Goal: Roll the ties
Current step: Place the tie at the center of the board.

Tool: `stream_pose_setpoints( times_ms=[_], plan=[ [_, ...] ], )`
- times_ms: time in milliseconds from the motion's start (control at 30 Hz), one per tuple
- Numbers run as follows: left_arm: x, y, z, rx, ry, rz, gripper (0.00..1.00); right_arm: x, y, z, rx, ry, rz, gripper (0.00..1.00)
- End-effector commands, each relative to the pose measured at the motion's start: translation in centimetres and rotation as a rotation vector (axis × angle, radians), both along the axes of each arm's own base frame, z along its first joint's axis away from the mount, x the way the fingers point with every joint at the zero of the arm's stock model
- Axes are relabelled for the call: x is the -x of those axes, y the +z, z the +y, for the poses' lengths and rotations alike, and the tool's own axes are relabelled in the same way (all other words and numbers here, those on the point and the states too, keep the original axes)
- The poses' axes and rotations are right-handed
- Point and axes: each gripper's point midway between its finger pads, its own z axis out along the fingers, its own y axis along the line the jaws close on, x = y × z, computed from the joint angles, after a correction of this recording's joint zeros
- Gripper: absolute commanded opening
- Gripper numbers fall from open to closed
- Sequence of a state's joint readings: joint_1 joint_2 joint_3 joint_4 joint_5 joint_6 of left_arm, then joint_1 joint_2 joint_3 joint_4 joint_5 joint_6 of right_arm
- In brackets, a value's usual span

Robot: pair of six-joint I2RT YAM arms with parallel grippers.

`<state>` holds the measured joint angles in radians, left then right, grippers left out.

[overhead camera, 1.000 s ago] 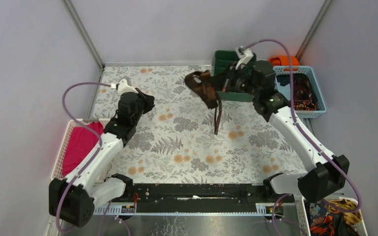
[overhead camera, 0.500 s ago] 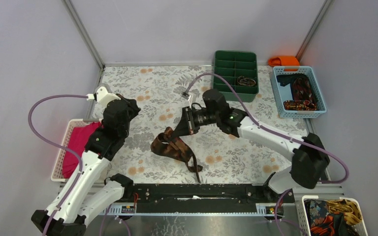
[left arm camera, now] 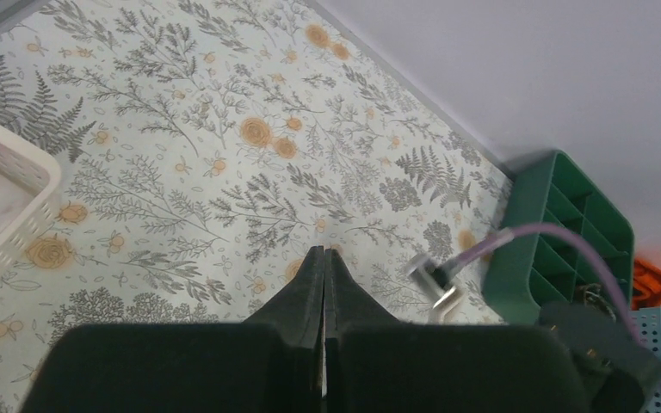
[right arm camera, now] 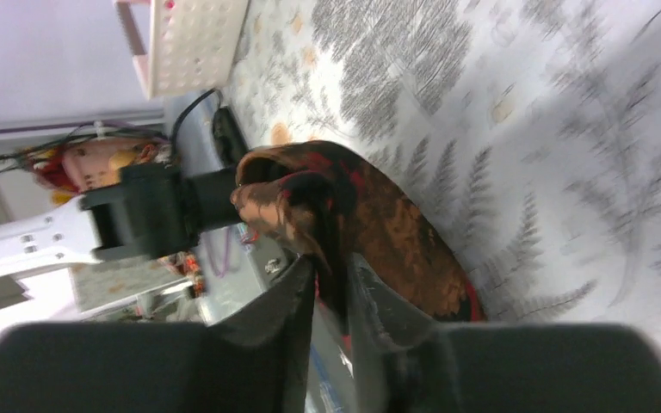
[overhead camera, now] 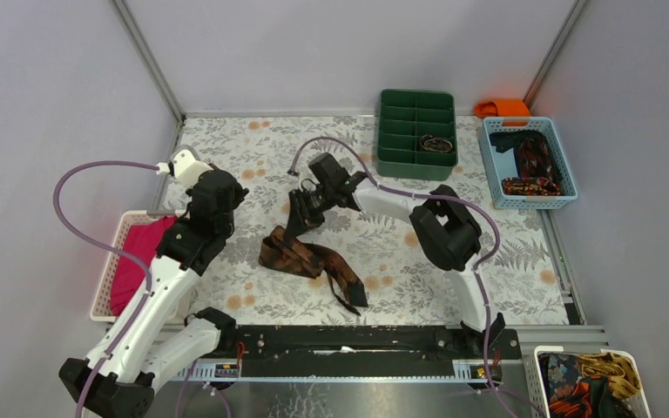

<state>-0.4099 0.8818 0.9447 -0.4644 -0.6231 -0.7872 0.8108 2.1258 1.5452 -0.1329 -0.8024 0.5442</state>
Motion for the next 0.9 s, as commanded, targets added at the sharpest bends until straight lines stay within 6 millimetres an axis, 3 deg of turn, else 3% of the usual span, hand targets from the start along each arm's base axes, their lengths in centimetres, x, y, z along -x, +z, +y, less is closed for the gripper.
stream_pose_setpoints(
  times_ms=[0,67,133,233,333,433,567,667,800,867],
  plan=[
    [-0.3,-1.0,0.7,-0.03,0.043,-0.002,0.0,-4.7,1.4,-0.2,0.021,-0.021,-0.158,0.43],
    [-0.6,-1.7,0.6,-0.038,0.041,0.015,0.0,-6.6,1.5,-0.6,0.034,-0.057,-0.204,0.61],
    [-0.9,-2.3,0.4,-0.046,0.038,0.03,0.0,-8.0,2.2,-1.3,0.029,-0.086,-0.228,0.69],
    [-1.3,-3.3,0.2,-0.056,0.033,0.049,0.0,-9.5,3.0,-3.5,0.056,-0.149,-0.294,0.71],
    [-1.7,-3.9,-0.2,-0.065,0.017,0.063,0.0,-9.3,4.1,-6.1,0.133,-0.19,-0.381,0.71],
    [-2.2,-4.5,-0.9,-0.061,-0.013,0.066,0.0,-7.4,4.3,-8.9,0.224,-0.214,-0.447,0.67],
    [-2.7,-5.1,-1.9,-0.054,-0.061,0.066,0.0,-2.7,3.6,-10.4,0.302,-0.172,-0.525,0.59],
    [-3.1,-6.1,-2.6,-0.054,-0.091,0.089,0.0,0.8,1.7,-10.5,0.327,-0.118,-0.472,0.57],
    [-3.3,-7.2,-3.3,-0.046,-0.12,0.114,0.0,3.2,-1.8,-10.9,0.396,-0.082,-0.443,0.55],
    [-3.2,-7.3,-3.4,-0.042,-0.127,0.115,0.0,3.7,-3.6,-11.3,0.43,-0.079,-0.423,0.42]
  ],
)
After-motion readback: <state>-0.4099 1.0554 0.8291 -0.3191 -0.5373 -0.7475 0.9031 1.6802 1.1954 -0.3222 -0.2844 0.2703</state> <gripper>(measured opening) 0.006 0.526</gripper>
